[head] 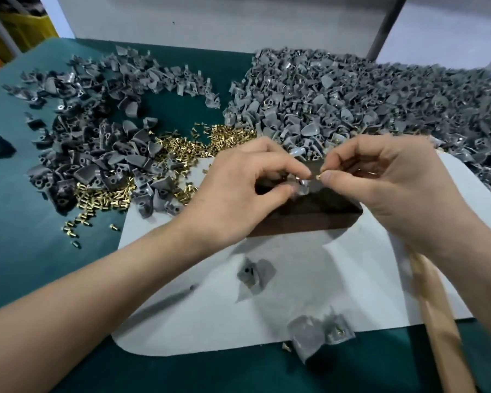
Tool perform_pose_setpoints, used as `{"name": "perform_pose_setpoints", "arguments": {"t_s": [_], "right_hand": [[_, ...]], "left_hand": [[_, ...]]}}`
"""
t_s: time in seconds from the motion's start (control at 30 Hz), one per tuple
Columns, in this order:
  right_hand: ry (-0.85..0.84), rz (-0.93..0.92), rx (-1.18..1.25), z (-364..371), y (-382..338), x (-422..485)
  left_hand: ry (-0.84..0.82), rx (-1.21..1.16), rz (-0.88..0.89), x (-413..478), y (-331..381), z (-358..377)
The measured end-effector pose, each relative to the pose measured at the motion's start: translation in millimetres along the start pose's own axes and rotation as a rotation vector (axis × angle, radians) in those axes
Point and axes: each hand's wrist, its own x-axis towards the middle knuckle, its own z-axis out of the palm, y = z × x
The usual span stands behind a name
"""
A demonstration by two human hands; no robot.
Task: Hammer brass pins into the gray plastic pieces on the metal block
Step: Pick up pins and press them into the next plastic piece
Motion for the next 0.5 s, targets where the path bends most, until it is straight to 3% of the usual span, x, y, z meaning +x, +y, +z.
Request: {"name": "perform_pose_setpoints", "arguments": {"t_s": [0.1,0.23,0.5], "right_hand": [[-0.038,0.013,-0.026,4,5,0],[-0.084,-0.004,-0.074,10,11,-1],[-0.053,-0.071,-0.175,18,16,-1]], "left_hand": [[0.042,0.066,0.024,-8,-8,4],[0.099,-0.133,-0.131,-19,-14,12],[0.099,-0.138,-0.168,-14,-23,14]]}}
